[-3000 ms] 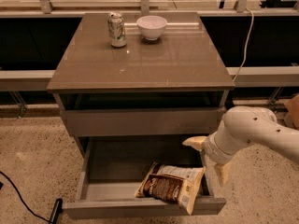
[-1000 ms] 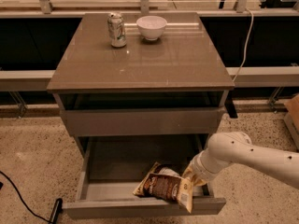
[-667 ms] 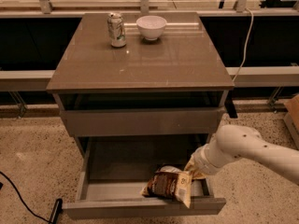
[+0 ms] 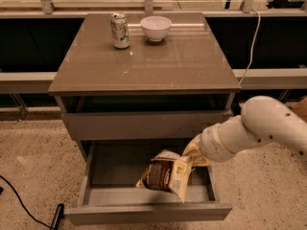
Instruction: Pick brown chip bag from middle drawer and place on counter
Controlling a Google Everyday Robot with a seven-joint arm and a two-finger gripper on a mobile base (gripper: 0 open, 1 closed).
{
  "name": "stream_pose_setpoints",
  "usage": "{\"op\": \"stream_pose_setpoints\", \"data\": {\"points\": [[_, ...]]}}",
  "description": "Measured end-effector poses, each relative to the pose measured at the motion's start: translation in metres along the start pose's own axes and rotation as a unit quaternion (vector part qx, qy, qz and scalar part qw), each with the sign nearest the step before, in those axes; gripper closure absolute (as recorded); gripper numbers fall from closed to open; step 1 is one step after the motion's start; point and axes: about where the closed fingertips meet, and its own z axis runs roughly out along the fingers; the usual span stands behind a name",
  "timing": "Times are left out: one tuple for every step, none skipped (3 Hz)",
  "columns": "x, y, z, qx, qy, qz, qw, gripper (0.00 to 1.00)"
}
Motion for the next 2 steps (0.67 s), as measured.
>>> {"op": "stream_pose_setpoints", "data": {"points": [[-0.037, -0.048, -0.062, 0.006, 0.015, -0.052, 0.9985, 1.0], [-0.058, -0.091, -0.114, -0.003, 0.039, -0.088, 0.9953, 1.0]]}}
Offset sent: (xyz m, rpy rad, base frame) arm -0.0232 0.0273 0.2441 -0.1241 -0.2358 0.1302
